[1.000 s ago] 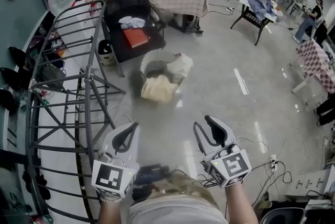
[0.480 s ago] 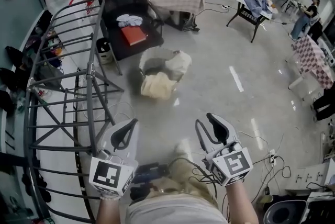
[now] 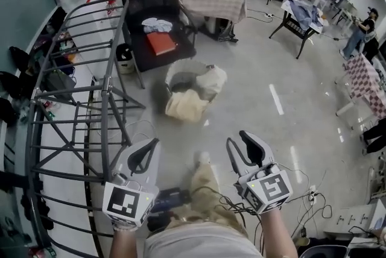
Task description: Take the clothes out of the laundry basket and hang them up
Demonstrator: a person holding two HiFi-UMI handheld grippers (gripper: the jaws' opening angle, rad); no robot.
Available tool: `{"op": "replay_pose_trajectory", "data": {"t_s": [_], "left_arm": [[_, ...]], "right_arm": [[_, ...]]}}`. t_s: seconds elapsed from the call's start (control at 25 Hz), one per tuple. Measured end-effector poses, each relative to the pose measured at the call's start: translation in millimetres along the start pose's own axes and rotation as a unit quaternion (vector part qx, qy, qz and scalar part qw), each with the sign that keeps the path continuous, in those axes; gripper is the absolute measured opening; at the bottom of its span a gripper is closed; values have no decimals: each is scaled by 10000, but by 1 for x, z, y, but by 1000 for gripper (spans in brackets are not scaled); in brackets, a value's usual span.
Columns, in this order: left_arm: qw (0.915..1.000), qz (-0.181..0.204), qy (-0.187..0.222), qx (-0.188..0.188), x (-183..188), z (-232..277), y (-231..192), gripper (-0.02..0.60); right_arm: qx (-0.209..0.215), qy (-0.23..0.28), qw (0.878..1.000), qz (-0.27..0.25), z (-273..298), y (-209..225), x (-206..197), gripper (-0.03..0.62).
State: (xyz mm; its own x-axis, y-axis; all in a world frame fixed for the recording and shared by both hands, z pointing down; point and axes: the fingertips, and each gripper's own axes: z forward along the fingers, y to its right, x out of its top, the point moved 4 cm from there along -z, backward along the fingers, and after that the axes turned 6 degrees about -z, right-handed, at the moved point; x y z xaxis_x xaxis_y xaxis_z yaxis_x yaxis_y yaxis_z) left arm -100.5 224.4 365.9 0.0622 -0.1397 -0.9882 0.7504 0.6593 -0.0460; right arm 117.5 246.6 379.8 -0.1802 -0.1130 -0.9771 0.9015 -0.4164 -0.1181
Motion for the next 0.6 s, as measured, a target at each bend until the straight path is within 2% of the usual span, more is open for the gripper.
{"op": "replay_pose_trajectory", "data": {"t_s": [0.6], "left_arm": [[9983, 8, -177, 553, 14, 124, -60, -6]], "right_arm": [[733, -228, 9970, -33, 137, 102, -8, 132]]}}
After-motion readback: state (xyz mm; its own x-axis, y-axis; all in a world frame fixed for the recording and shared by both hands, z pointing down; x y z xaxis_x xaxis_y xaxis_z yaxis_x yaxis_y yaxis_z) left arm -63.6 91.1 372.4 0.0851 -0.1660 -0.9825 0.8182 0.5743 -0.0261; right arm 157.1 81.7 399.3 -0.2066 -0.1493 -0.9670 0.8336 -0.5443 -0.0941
